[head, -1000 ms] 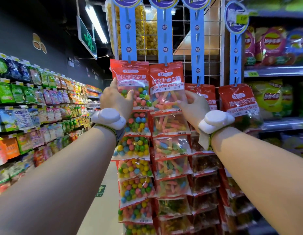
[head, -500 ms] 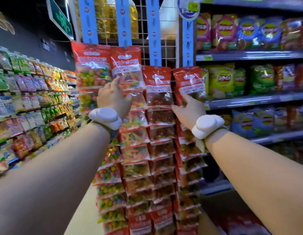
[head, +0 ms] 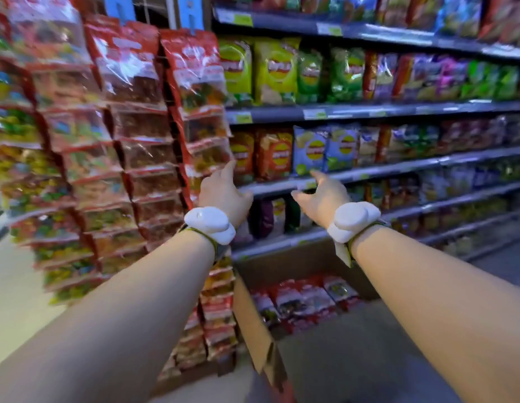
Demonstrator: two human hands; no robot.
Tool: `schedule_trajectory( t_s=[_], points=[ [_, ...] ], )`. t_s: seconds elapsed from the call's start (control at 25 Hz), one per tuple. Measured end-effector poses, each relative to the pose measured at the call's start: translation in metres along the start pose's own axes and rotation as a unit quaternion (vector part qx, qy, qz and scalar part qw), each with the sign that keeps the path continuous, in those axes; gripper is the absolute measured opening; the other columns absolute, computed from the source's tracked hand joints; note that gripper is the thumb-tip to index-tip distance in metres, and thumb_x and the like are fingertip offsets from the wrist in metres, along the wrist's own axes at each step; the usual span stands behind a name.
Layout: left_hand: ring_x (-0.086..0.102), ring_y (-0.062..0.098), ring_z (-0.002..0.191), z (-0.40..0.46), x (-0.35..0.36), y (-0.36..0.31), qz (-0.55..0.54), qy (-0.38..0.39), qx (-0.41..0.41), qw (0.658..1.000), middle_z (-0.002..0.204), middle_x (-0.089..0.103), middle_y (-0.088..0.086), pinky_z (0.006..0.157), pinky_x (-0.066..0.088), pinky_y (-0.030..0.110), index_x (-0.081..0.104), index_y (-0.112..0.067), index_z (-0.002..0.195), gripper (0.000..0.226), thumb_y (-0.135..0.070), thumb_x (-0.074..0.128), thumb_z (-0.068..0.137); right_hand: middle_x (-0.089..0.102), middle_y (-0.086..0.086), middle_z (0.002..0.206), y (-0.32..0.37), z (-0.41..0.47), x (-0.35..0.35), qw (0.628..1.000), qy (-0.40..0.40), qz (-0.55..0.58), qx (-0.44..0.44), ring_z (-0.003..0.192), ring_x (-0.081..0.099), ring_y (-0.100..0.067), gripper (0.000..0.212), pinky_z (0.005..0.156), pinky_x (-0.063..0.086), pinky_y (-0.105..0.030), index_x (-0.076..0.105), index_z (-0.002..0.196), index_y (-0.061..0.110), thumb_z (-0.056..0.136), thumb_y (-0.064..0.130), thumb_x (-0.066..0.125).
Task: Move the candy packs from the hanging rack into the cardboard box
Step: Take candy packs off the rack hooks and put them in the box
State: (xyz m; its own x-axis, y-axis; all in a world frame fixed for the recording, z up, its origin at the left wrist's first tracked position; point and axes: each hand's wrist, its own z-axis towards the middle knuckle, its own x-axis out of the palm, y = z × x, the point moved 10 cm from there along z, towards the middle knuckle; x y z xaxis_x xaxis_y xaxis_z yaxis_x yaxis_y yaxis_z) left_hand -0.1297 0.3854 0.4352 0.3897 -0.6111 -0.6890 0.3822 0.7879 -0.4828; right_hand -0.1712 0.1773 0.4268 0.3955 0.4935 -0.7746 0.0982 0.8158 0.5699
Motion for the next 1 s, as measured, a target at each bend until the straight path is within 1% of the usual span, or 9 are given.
schedule_trajectory(
  t_s=[0.08, 0.16, 0.24, 0.36, 0.44, 0.52, 0.6, 0.84, 1.0],
  points=[
    [0.041, 0.033, 0.133, -0.016, 0.049, -0.011, -0.002, 0.041, -0.008, 0.999, 0.146, 0.045, 0.011, 0.108, 0.038, 0.041, 0.027, -0.018, 0.152, 0.072, -0.036, 0.059, 0.09, 0.053, -0.006, 0.136, -0.045, -0.006, 0.009, 0.999, 0.027, -0.006, 0.034, 0.1, 0.06, -0.028, 0.071, 0.08, 0.055, -0.038, 0.02, 0.15, 0.023, 0.091, 0.046, 0.053],
    [0.044, 0.034, 0.13, -0.028, 0.101, -0.017, 0.005, 0.098, -0.008, 0.995, 0.142, 0.049, 0.013, 0.107, 0.038, 0.042, 0.025, -0.017, 0.152, 0.073, -0.037, 0.057, 0.091, 0.05, -0.005, 0.139, -0.087, -0.008, 0.024, 0.997, 0.048, -0.001, 0.062, 0.112, 0.058, -0.028, 0.07, 0.087, 0.053, -0.038, 0.021, 0.15, 0.022, 0.092, 0.045, 0.053],
    [0.045, 0.035, 0.128, -0.035, 0.148, -0.016, 0.003, 0.143, -0.019, 0.99, 0.141, 0.05, 0.012, 0.105, 0.04, 0.044, 0.024, -0.019, 0.152, 0.073, -0.039, 0.056, 0.09, 0.049, -0.004, 0.141, -0.127, -0.006, 0.041, 0.994, 0.062, -0.006, 0.094, 0.113, 0.058, -0.029, 0.069, 0.087, 0.053, -0.038, 0.023, 0.149, 0.021, 0.091, 0.043, 0.055],
    [0.04, 0.036, 0.132, -0.039, 0.21, -0.002, -0.004, 0.186, -0.059, 0.981, 0.145, 0.044, 0.011, 0.103, 0.043, 0.045, 0.026, -0.024, 0.152, 0.071, -0.035, 0.059, 0.09, 0.05, -0.006, 0.14, -0.179, 0.009, 0.07, 0.989, 0.082, -0.005, 0.126, 0.123, 0.052, -0.029, 0.068, 0.094, 0.047, -0.037, 0.028, 0.148, 0.02, 0.09, 0.042, 0.057],
    [0.043, 0.036, 0.13, -0.031, 0.253, 0.009, 0.001, 0.203, -0.069, 0.977, 0.143, 0.046, 0.013, 0.102, 0.044, 0.043, 0.028, -0.024, 0.151, 0.071, -0.032, 0.061, 0.088, 0.046, -0.005, 0.143, -0.212, 0.034, 0.092, 0.983, 0.098, -0.008, 0.157, 0.127, 0.048, -0.029, 0.068, 0.096, 0.045, -0.036, 0.03, 0.147, 0.02, 0.089, 0.043, 0.058],
    [0.046, 0.035, 0.128, -0.022, 0.29, 0.025, 0.002, 0.222, -0.083, 0.971, 0.14, 0.05, 0.012, 0.1, 0.044, 0.039, 0.029, -0.024, 0.15, 0.071, -0.032, 0.062, 0.087, 0.047, -0.005, 0.143, -0.238, 0.057, 0.118, 0.976, 0.12, -0.011, 0.181, 0.125, 0.05, -0.028, 0.068, 0.096, 0.046, -0.035, 0.031, 0.146, 0.02, 0.088, 0.043, 0.059],
    [0.047, 0.035, 0.128, -0.002, 0.34, 0.053, 0.013, 0.254, -0.126, 0.959, 0.141, 0.05, 0.012, 0.101, 0.044, 0.039, 0.03, -0.023, 0.15, 0.07, -0.033, 0.062, 0.088, 0.049, -0.006, 0.141, -0.266, 0.094, 0.151, 0.97, 0.143, -0.013, 0.196, 0.125, 0.051, -0.027, 0.067, 0.099, 0.045, -0.034, 0.033, 0.145, 0.02, 0.088, 0.042, 0.06],
    [0.055, 0.036, 0.119, 0.01, 0.425, 0.124, 0.055, 0.323, -0.209, 0.921, 0.133, 0.057, 0.013, 0.095, 0.048, 0.036, 0.034, -0.019, 0.148, 0.067, -0.034, 0.061, 0.089, 0.055, -0.006, 0.135, -0.313, 0.149, 0.226, 0.957, 0.203, -0.032, 0.206, 0.125, 0.051, -0.028, 0.065, 0.102, 0.043, -0.035, 0.04, 0.141, 0.015, 0.086, 0.042, 0.062],
    [0.046, 0.035, 0.129, -0.01, 0.459, 0.161, 0.078, 0.342, -0.272, 0.896, 0.142, 0.049, 0.015, 0.103, 0.038, 0.035, 0.029, -0.023, 0.15, 0.069, -0.036, 0.06, 0.09, 0.063, -0.008, 0.122, -0.342, 0.163, 0.283, 0.937, 0.277, -0.042, 0.206, 0.111, 0.06, -0.03, 0.057, 0.09, 0.049, -0.034, 0.05, 0.132, 0.012, 0.085, 0.044, 0.06]
  ],
)
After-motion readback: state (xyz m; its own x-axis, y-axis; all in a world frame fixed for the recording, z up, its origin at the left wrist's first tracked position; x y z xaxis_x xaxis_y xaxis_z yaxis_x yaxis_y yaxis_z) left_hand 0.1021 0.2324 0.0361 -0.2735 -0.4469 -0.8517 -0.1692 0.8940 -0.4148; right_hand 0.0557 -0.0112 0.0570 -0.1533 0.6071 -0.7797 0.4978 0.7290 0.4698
